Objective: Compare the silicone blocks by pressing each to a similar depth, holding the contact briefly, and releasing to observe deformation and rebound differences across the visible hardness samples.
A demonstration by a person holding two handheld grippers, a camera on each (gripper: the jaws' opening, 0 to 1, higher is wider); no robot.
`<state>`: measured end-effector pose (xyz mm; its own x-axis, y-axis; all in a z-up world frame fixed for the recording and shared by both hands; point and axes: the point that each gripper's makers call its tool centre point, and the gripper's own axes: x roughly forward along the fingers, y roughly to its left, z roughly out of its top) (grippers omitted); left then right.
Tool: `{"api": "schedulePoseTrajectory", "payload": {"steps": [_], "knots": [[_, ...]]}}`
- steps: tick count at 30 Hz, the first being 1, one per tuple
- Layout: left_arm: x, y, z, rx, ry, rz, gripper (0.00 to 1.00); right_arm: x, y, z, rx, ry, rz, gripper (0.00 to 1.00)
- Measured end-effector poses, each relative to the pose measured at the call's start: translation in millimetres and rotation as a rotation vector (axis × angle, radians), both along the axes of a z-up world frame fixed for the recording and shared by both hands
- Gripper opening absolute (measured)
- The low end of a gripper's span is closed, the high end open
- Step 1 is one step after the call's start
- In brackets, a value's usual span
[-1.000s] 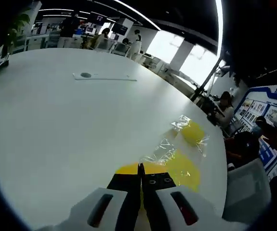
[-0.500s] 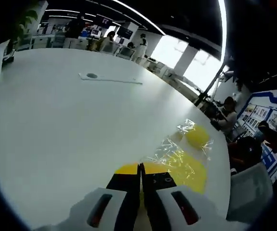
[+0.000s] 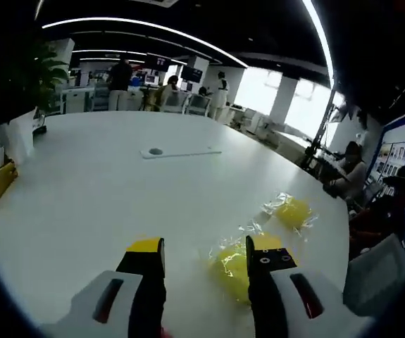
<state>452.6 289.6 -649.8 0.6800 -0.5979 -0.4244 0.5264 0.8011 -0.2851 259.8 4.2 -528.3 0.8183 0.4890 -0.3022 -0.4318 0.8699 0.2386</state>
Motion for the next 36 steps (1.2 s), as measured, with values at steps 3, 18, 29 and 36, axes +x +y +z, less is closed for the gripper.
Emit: {"api": "schedulePoseTrajectory", "payload": {"steps": [3, 18, 29, 36], "knots": [[-23.9, 5, 24.1, 0.002, -0.054, 0.021, 0.49, -1, 0, 1.4, 0.012, -0.019, 0.023, 0.74], [-166.2, 13, 84.9, 0.117, -0.153, 0.109, 0.62, -6, 3, -7.1, 0.106, -0.082, 0.136, 0.86], [-212.6, 18, 92.4, 0.095, -0.112, 0.195, 0.74, -20, 16, -28.1, 0.139, -0.027, 0.245, 0.95], [-222.4, 10, 96.2, 0.116, -0.095, 0.174, 0.77, -25, 18, -26.5, 0.148, -0.038, 0.279, 0.93]]}}
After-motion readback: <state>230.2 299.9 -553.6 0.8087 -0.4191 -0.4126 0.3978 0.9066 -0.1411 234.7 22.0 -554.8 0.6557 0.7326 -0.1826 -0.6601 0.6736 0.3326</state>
